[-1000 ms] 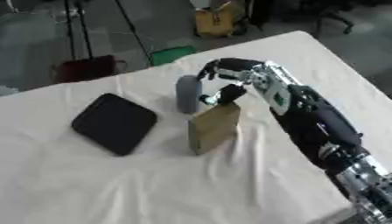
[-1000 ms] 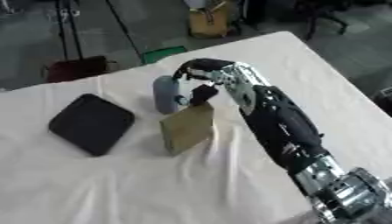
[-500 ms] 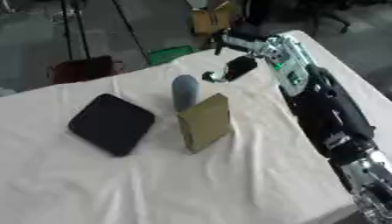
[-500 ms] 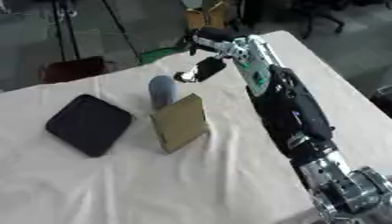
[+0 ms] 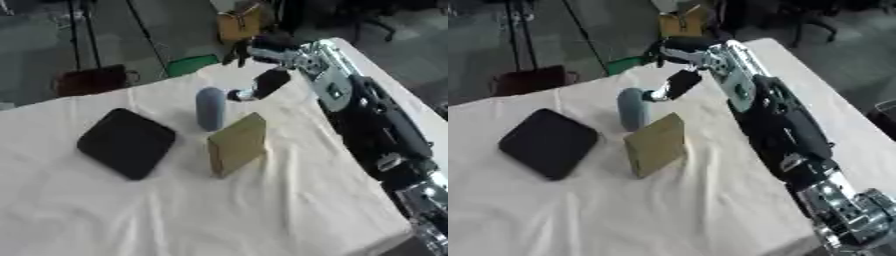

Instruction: Pick up objects on the table and place them in the box.

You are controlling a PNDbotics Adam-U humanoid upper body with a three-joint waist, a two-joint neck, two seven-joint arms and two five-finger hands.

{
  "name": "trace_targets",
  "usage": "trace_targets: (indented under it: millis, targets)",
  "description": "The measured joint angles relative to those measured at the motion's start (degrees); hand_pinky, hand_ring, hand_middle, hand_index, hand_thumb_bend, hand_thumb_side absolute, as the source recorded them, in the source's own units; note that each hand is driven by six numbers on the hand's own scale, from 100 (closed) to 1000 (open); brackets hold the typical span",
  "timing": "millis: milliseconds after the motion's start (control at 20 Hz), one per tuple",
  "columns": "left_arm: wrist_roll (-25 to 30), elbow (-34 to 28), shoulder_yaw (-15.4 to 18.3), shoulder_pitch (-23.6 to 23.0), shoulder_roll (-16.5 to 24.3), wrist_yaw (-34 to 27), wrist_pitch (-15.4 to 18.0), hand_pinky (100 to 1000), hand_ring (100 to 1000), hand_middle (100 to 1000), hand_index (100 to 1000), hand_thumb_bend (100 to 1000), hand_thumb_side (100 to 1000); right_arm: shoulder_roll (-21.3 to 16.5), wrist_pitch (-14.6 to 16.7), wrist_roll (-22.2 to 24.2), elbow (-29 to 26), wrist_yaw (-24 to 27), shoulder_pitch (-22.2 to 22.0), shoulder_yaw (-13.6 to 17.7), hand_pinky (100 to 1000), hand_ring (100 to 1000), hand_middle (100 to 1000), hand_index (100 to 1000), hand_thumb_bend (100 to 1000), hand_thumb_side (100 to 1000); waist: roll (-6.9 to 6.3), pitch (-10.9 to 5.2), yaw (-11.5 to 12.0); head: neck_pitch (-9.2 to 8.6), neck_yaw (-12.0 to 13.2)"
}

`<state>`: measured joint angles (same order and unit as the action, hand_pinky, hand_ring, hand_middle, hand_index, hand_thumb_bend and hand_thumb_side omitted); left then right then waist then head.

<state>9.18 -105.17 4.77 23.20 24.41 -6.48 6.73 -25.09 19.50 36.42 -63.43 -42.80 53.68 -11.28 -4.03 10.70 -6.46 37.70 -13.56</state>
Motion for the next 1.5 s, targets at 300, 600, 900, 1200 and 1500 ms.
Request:
trace_targets:
  millis: [300,600,900,1200,1500]
  targets:
    - [0.1,0.2,0.0,-0.1,0.3,0.0,0.0,737,674,820,888,702,767,-2.7,0.1,8.4,-1.6,5.6,-0.3,-1.7,868,780,812,861,477,508,0.66,0.00,-0.5,0.04,-0.1]
    - [0.1,0.3,0.0,-0.1,0.8,0.3,0.0,738,674,821,888,701,767,-5.9,-3.0,11.6,-5.2,10.5,-0.8,-2.0,869,784,813,862,484,514,1.58,0.00,-1.3,0.08,0.0]
    - [0.1,0.3,0.0,-0.1,0.8,0.3,0.0,738,675,821,888,700,766,-5.7,-4.2,12.7,-5.6,11.0,-2.5,-3.6,872,801,818,865,492,514,1.41,0.00,-1.4,0.07,0.0]
    - [0.1,0.3,0.0,-0.1,0.8,0.3,0.0,739,675,822,889,698,767,-2.7,-3.2,11.7,-3.5,4.0,-3.9,-5.0,879,821,816,866,498,514,1.03,-0.01,-0.9,-0.03,-0.1]
    - [0.1,0.3,0.0,-0.1,0.8,0.3,0.0,739,675,822,888,698,768,-0.7,-1.4,10.0,-1.2,0.3,-4.3,-6.0,878,821,806,863,493,509,0.97,-0.01,-0.6,-0.19,-0.1]
